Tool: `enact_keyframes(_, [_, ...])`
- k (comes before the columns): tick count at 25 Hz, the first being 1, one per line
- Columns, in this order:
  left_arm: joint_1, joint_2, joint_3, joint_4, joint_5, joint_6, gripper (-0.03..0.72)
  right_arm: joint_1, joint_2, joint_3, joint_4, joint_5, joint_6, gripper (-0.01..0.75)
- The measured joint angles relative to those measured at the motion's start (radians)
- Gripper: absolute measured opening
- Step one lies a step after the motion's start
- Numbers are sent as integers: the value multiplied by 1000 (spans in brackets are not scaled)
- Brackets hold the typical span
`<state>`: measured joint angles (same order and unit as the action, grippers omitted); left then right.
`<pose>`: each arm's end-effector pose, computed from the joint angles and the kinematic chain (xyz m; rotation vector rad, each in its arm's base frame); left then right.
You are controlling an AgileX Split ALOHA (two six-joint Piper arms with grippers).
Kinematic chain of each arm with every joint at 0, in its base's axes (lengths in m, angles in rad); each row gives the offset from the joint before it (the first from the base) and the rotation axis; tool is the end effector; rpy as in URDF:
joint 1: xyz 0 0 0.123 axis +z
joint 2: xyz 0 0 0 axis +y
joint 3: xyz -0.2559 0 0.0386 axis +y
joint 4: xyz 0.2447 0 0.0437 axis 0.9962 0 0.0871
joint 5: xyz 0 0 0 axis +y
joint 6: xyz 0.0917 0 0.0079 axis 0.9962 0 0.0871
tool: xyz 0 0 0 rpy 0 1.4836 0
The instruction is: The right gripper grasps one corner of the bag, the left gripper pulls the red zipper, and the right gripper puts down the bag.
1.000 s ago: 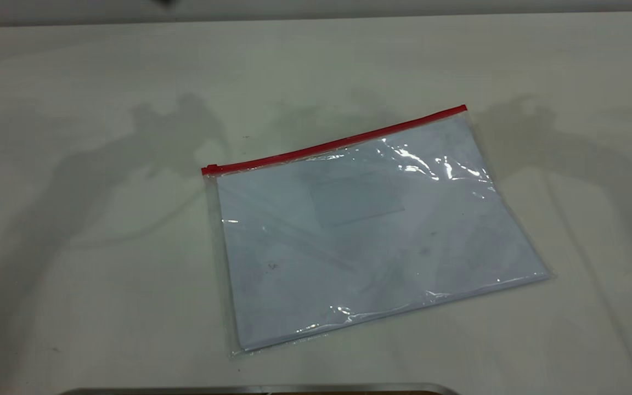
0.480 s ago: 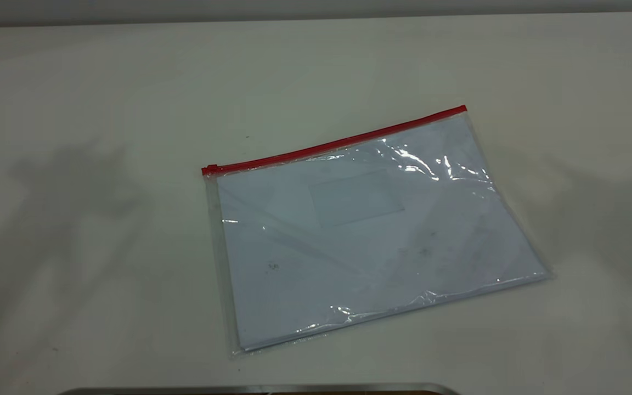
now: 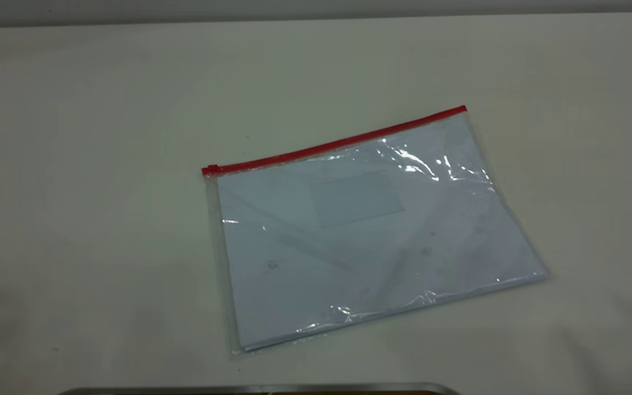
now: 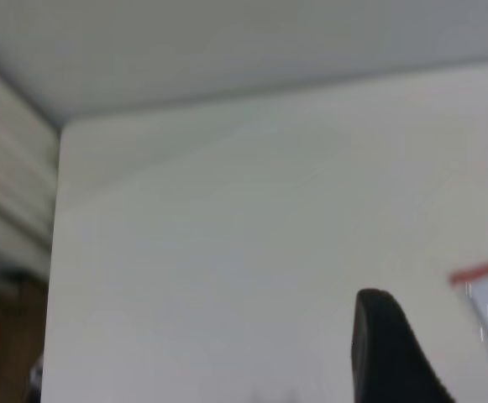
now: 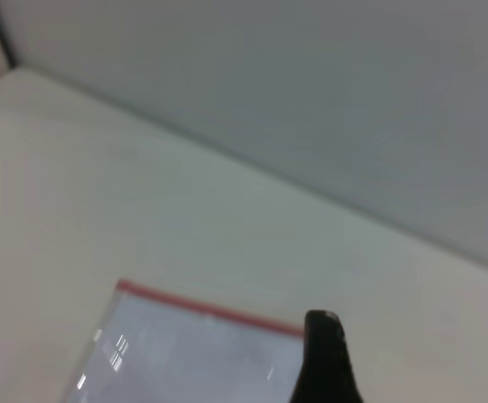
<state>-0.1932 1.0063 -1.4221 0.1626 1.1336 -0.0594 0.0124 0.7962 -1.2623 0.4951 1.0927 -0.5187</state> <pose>0.1750 -0.0205 0.4453 0.1398 2.1846 0.0583 0.1208 0.0404 0.4429 -0.5510 1.9420 0.2807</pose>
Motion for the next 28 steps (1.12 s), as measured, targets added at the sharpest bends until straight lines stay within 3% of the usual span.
enact_keyframes(4, [0, -60, 3, 13, 34, -3, 378, 0, -89, 90, -5, 64, 3, 592])
enact_keyframes(11, [0, -223, 100, -6, 35, -4, 378, 0, -361, 318, -19, 81, 9, 592])
enact_keyframes(18, [0, -459, 385, -163, 35, 75, 378, 0, -628, 568, -85, 124, 61, 592])
enact_keyframes(28, [0, -685, 826, -173, 35, 112, 378, 0, -814, 756, -219, 101, 133, 592])
